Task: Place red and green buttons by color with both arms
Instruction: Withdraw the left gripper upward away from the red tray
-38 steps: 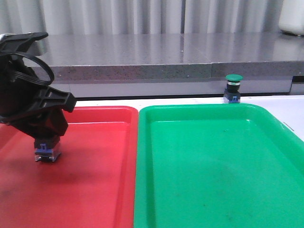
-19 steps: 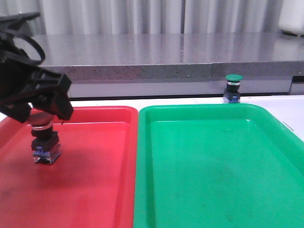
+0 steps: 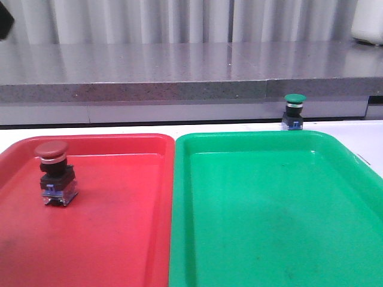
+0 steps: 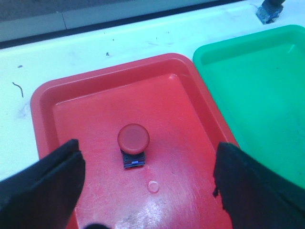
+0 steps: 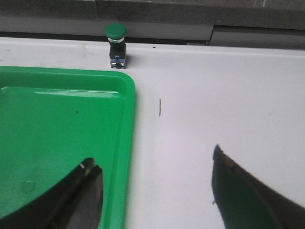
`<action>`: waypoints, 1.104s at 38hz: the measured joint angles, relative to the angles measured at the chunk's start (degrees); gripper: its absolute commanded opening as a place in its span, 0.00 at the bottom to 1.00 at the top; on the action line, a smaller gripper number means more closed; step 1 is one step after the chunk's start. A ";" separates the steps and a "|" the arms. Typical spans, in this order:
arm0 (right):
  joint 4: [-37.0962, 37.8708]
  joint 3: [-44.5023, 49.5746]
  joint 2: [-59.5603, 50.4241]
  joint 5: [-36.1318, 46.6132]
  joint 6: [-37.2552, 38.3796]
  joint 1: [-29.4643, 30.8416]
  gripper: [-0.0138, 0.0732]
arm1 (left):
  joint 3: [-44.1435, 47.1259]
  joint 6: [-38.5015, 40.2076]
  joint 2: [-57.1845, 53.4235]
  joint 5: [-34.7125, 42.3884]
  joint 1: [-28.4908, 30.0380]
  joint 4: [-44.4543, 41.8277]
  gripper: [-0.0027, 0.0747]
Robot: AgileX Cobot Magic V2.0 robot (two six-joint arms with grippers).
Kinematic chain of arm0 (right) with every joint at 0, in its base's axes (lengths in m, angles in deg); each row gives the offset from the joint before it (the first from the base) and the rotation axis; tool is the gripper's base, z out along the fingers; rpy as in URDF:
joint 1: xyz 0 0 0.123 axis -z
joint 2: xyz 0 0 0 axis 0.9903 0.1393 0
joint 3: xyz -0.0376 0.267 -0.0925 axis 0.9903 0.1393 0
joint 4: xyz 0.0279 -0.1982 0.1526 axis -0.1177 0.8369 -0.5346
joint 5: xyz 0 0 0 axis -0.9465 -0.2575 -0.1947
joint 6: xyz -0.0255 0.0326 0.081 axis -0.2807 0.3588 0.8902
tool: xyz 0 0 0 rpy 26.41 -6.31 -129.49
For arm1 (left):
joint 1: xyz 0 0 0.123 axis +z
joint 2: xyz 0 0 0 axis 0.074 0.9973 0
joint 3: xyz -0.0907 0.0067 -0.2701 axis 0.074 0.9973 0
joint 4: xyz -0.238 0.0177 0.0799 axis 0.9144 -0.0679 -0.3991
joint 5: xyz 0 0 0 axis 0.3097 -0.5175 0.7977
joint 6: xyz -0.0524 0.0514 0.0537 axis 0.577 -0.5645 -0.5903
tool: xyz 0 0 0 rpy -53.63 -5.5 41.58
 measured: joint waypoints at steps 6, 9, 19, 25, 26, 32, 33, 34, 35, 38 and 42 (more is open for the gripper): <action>0.00 0.00 0.00 0.00 0.00 0.00 0.74 | 0.00 1.04 -8.61 -5.86 0.00 -1.48 0.74; 0.00 0.00 0.00 0.00 0.00 0.00 0.74 | 0.00 3.18 -11.96 -9.12 0.38 -4.27 0.74; 0.00 0.00 0.00 0.00 0.00 0.00 0.74 | 0.22 8.04 -21.10 -14.55 1.63 -8.27 0.74; 0.00 0.00 0.00 0.00 0.00 0.00 0.74 | 0.22 8.36 -22.82 -15.21 1.63 -8.36 0.74; 0.00 0.00 0.00 0.00 0.00 0.00 0.74 | 0.22 8.36 -22.82 -15.21 1.63 -8.36 0.74; 0.00 0.00 0.00 0.00 0.00 0.00 0.74 | 0.22 8.39 -22.82 -15.47 1.63 -8.41 0.74; 0.00 0.00 0.00 0.00 0.00 0.00 0.74 | 0.22 8.39 -22.82 -15.50 1.63 -8.41 0.74; 0.00 0.00 0.00 0.00 0.00 0.00 0.74 | 0.22 8.39 -22.82 -15.50 1.63 -8.41 0.74; 0.00 0.00 0.00 0.00 0.00 0.00 0.74 | 0.22 8.39 -22.82 -15.50 1.63 -8.41 0.74; 0.00 0.00 0.00 0.00 0.00 0.00 0.74 | 0.22 8.39 -22.82 -15.59 1.63 -8.41 0.74; 0.00 0.00 0.00 0.00 0.00 0.00 0.74 | 0.22 8.39 -22.82 -15.59 1.63 -8.41 0.74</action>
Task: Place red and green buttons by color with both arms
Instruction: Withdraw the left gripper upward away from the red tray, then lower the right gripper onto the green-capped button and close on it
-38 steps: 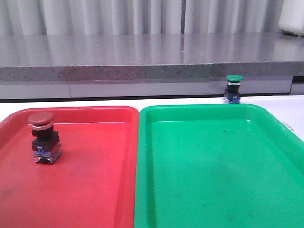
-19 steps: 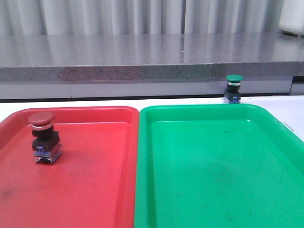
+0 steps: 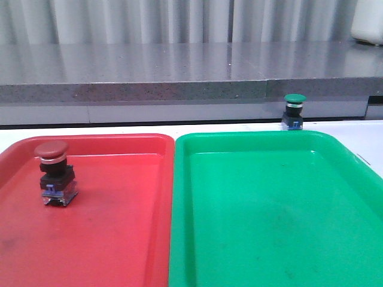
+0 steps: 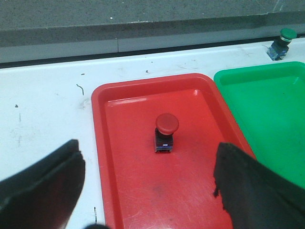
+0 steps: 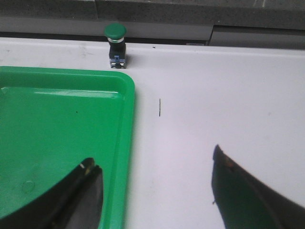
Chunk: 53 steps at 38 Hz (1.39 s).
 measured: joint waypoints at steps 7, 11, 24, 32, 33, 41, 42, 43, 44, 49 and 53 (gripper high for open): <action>0.00 0.00 0.00 0.22 0.00 0.00 0.74 | 0.00 0.00 0.00 0.00 0.00 0.00 0.74; 0.00 0.00 0.00 0.43 0.00 0.00 0.74 | 0.00 0.00 0.00 0.00 0.00 0.00 0.74; 0.00 -2.43 5.47 3.76 -3.37 -2.53 0.79 | 0.00 0.00 0.00 0.00 0.00 0.00 0.74; 0.00 -7.60 15.18 5.56 -4.55 -6.90 0.82 | 0.00 0.00 0.00 0.00 0.00 0.00 0.74; 0.00 -8.31 16.41 5.96 -4.55 -7.02 0.82 | 0.00 0.00 0.00 0.00 0.04 0.00 0.74; 0.00 -13.69 28.51 9.44 -4.55 -7.25 0.82 | 0.00 0.00 0.00 0.00 0.13 0.00 0.74; 0.00 -14.58 29.80 10.06 -4.55 -7.25 0.82 | 0.00 0.00 0.00 0.00 0.13 0.00 0.74; 0.00 -15.28 31.51 10.71 -4.55 -7.25 0.82 | 0.00 0.00 0.00 0.00 0.13 0.00 0.74; 0.00 -16.56 33.24 11.17 -4.55 -7.25 0.82 | 0.00 0.00 0.00 0.00 0.13 0.00 0.74; 0.00 -21.56 41.22 12.41 -4.55 -7.25 0.82 | 0.00 0.00 0.00 0.00 0.13 0.00 0.74; -0.81 -26.55 47.08 12.55 -4.29 -7.25 0.82 | 0.00 0.00 0.00 0.00 0.13 0.00 0.74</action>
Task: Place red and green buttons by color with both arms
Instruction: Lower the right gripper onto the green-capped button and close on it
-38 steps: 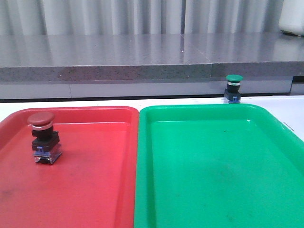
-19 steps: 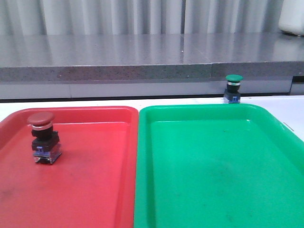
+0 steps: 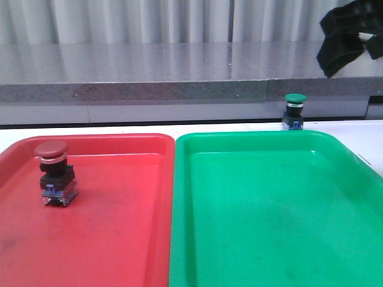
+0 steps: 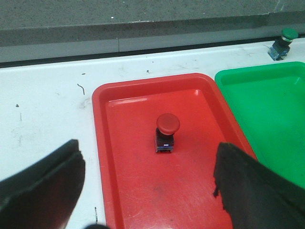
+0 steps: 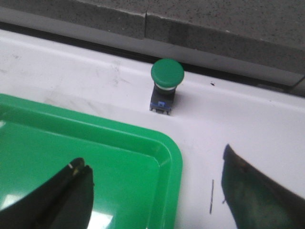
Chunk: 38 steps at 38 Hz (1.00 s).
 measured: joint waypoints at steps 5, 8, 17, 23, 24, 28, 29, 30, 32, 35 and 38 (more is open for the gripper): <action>-2.39 -8.24 9.47 0.00 1.91 0.73 0.82 | 0.00 0.00 0.00 0.00 0.00 0.00 0.74; -3.94 -13.65 14.55 -0.61 2.23 1.61 0.82 | 0.00 0.00 0.00 0.00 0.00 0.00 0.74; -4.84 -25.47 26.71 -3.28 2.28 2.76 0.82 | 0.00 0.00 0.00 0.00 0.00 0.00 0.74; -6.00 -29.35 31.71 -3.29 2.37 2.76 0.82 | 0.00 0.00 0.00 0.00 0.00 0.00 0.74; -6.28 -29.91 32.30 -3.29 2.37 2.76 0.82 | 0.00 0.00 0.00 0.00 0.00 0.00 0.74; -7.29 -31.40 34.84 -3.29 2.37 2.76 0.82 | 0.00 0.00 0.00 0.00 0.00 0.00 0.74; -7.40 -31.74 35.47 -3.29 2.37 2.76 0.82 | 0.00 0.00 0.00 0.00 0.00 0.00 0.74; -7.54 -31.87 35.89 -3.29 2.37 2.76 0.82 | 0.00 0.00 0.00 0.00 0.00 0.00 0.74; -7.78 -32.03 36.72 -3.29 2.37 2.76 0.82 | 0.00 0.00 0.00 0.00 0.00 0.00 0.74; -7.90 -32.12 37.74 -3.18 2.37 2.76 0.78 | 0.00 0.00 0.00 0.00 0.00 0.00 0.74; -7.99 -32.12 38.51 -3.18 2.37 2.76 0.66 | 0.00 0.00 0.00 0.00 0.00 0.00 0.74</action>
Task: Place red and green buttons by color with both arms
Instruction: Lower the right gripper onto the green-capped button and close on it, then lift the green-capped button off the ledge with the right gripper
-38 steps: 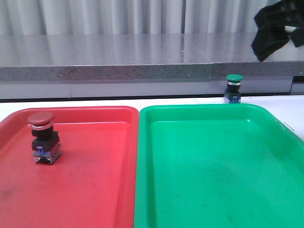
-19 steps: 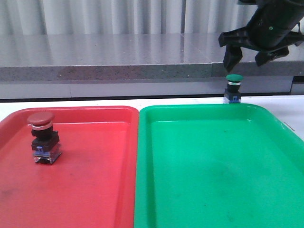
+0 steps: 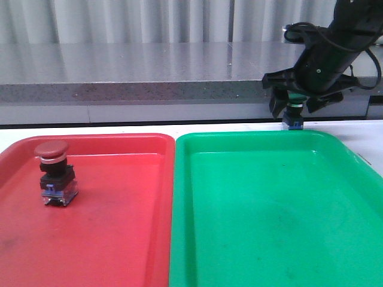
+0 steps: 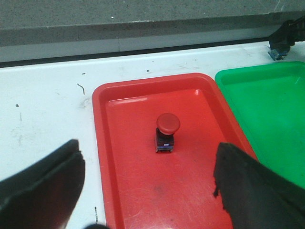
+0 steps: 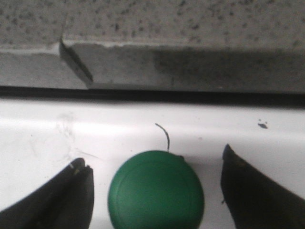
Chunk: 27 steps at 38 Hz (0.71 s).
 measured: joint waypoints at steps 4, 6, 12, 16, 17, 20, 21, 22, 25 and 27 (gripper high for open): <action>-0.14 -0.10 0.23 0.00 0.00 0.00 0.50 | 0.00 0.00 0.00 0.00 0.00 0.00 0.74; -0.13 -0.04 0.23 0.00 0.00 0.00 0.46 | 0.00 0.00 0.00 0.00 0.00 0.00 0.74; -0.13 -0.04 0.23 0.08 0.00 0.00 0.45 | 0.00 0.00 0.00 0.00 0.00 0.00 0.74; -0.13 -0.04 -0.33 -0.04 0.00 0.00 0.45 | 0.00 0.00 0.00 0.00 0.00 0.00 0.74; -0.13 -0.04 -0.63 -0.04 0.00 0.00 0.45 | 0.00 0.00 0.00 0.00 0.00 0.00 0.74; -0.13 -0.04 -2.03 -0.46 0.00 0.00 0.45 | 0.00 0.00 0.00 0.00 0.00 0.00 0.74; -0.13 -0.04 -2.53 -0.84 0.00 0.00 0.45 | 0.00 0.00 0.00 0.00 0.00 0.00 0.74; -0.13 -0.04 -3.22 -1.46 0.00 0.00 0.45 | 0.00 0.00 0.00 0.00 0.00 0.00 0.74; -0.13 -0.04 -5.29 -3.41 0.00 0.00 0.45 | 0.00 0.00 0.00 0.00 0.00 0.00 0.74; -0.13 -0.04 -6.90 -5.19 0.00 0.00 0.45 | 0.00 0.00 0.00 0.00 0.00 0.00 0.74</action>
